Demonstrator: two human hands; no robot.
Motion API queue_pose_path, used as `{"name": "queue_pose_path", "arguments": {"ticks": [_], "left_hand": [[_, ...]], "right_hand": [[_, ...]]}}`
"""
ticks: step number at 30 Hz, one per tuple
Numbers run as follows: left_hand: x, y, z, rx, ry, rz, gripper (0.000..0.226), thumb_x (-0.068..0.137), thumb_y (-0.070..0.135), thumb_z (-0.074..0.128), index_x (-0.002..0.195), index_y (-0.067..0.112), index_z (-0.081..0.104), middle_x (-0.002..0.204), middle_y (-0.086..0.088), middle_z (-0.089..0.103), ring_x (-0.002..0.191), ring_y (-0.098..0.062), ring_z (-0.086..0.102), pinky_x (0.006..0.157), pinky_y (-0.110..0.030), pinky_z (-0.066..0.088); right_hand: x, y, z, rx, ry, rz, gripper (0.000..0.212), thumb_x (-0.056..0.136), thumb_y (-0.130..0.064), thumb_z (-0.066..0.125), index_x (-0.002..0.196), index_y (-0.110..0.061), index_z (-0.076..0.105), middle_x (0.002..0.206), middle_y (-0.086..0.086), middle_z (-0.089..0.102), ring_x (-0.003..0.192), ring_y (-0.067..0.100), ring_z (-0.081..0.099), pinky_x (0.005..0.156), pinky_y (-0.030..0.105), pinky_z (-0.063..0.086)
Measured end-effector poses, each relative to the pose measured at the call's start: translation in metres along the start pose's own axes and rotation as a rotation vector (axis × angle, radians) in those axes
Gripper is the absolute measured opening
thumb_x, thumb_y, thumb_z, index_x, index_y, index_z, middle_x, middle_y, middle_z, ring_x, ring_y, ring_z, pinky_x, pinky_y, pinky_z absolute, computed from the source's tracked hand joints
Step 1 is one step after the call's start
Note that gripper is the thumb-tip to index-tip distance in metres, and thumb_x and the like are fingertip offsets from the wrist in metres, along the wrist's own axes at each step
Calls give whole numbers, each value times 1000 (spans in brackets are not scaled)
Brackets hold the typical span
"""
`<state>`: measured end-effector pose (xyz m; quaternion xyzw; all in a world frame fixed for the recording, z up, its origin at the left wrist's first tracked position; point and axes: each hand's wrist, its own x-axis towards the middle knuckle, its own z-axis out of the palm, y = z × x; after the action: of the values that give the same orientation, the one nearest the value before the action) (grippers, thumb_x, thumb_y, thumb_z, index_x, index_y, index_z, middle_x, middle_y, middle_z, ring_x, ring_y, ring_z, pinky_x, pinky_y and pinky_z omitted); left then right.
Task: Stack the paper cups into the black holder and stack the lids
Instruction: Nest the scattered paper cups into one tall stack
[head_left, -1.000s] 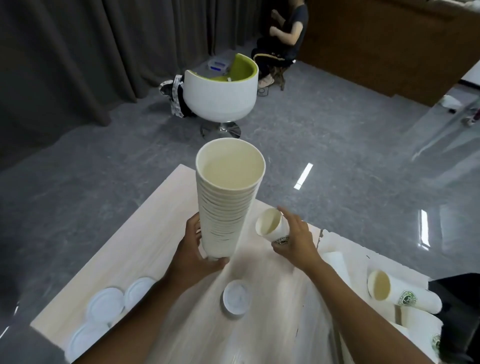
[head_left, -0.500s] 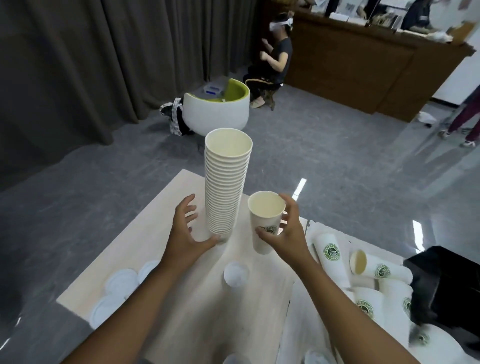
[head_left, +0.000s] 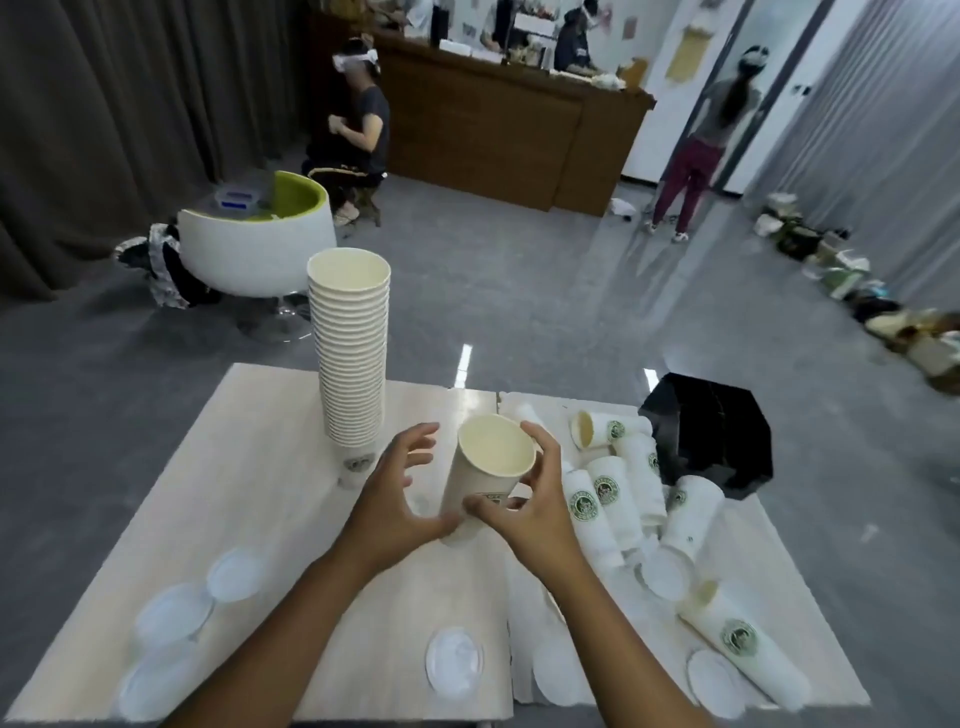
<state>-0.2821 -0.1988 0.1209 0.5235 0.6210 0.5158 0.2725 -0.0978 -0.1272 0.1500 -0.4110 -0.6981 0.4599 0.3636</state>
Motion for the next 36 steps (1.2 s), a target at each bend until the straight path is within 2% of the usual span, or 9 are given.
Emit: {"name": "queue_pose_path", "arguments": {"ticks": [6, 11, 16, 19, 21, 24, 28, 32, 36], "left_hand": [[-3, 19, 31, -53, -102, 31, 98, 66, 30, 98, 140, 53, 38, 130, 27, 59, 120, 0, 61, 96, -32, 56], [1, 23, 45, -79, -121, -9, 95, 60, 45, 93, 135, 62, 36, 135, 20, 58, 122, -1, 60, 92, -25, 57], [18, 13, 67, -75, -97, -80, 98, 59, 38, 97, 135, 60, 38, 134, 19, 58, 118, 3, 59, 86, -21, 56], [29, 2, 82, -61, -49, -124, 100, 64, 24, 100, 135, 55, 38, 135, 21, 55, 118, 8, 56, 84, -16, 54], [35, -7, 92, -50, -24, -149, 100, 65, 21, 100, 134, 56, 37, 137, 24, 53, 119, 11, 53, 83, -12, 53], [40, -18, 107, -21, 12, -188, 100, 64, 21, 99, 127, 66, 36, 132, 33, 53, 119, 12, 53, 84, -8, 52], [41, -27, 124, 2, 62, -218, 106, 64, 11, 98, 118, 77, 34, 125, 48, 48, 118, 15, 53, 82, -7, 52], [34, -31, 131, 5, 92, -265, 106, 65, 7, 97, 118, 75, 36, 126, 45, 50, 118, 13, 54, 84, -5, 50], [29, -35, 127, 6, 89, -279, 102, 65, 11, 98, 125, 67, 38, 127, 40, 51, 120, 8, 54, 86, -6, 50]], "right_hand": [[-30, -9, -23, -8, 81, 29, 96, 70, -7, 88, 141, -49, 37, 138, -26, 49, 120, 1, 54, 86, 31, 59], [-25, 0, -34, 12, 48, 59, 97, 69, -14, 90, 141, -52, 37, 140, -20, 50, 119, 5, 55, 87, 35, 60], [-3, 30, -60, 11, -39, 98, 99, 71, -29, 92, 146, -53, 32, 138, -26, 52, 120, 0, 56, 90, 25, 55], [13, 77, -98, -88, 36, 193, 90, 77, -32, 88, 144, -55, 33, 133, -20, 55, 118, -2, 54, 93, 15, 48], [26, 117, -122, -247, 70, 266, 89, 73, -42, 86, 144, -55, 34, 134, -18, 54, 123, 3, 53, 102, 24, 47], [42, 179, -144, -520, -65, 325, 102, 70, -49, 81, 156, -38, 28, 142, -13, 47, 134, 19, 47, 110, 42, 43], [58, 220, -142, -771, -221, 345, 108, 78, -49, 78, 162, -34, 12, 144, 6, 44, 126, 31, 48, 103, 42, 44], [63, 237, -125, -840, -256, 366, 106, 82, -48, 74, 161, -36, 5, 138, 9, 44, 116, 31, 55, 91, 42, 49], [61, 240, -115, -768, -208, 424, 112, 73, -48, 76, 158, -40, 4, 129, 7, 52, 110, 30, 60, 91, 43, 52]]}}
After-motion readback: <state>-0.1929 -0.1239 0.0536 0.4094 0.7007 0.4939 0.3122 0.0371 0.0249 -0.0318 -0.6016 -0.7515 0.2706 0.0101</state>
